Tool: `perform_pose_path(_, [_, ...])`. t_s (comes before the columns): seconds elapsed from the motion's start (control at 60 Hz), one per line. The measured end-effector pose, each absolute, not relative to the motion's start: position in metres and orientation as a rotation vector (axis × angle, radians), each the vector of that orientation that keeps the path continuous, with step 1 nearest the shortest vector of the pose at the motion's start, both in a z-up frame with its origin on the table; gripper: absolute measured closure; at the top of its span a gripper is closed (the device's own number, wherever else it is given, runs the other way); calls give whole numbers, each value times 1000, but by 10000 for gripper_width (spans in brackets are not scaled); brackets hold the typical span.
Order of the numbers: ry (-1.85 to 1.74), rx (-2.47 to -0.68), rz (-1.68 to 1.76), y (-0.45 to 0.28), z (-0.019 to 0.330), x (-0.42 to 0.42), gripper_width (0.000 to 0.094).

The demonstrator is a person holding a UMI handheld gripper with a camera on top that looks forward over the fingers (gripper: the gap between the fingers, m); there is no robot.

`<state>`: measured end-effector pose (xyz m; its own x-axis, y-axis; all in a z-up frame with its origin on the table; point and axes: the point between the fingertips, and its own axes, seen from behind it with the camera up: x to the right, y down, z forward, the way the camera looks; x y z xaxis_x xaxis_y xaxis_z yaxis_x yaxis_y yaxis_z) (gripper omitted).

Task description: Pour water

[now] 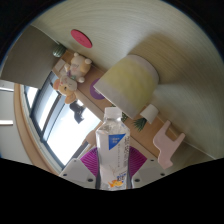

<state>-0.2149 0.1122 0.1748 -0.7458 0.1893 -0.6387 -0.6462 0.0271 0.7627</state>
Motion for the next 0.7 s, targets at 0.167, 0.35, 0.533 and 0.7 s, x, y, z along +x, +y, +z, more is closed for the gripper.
perform_pose_path(0.167, [1673,-485,1789,112,183,-218,582])
perform_pose_path(0.35, [1445,-675,1628,104,218,-220,578])
perform_pose_path(0.533, [983,-1049,1309,102,280,-241,581])
perform_pose_path(0.7, [508,-1313,841,98,318,-241,582])
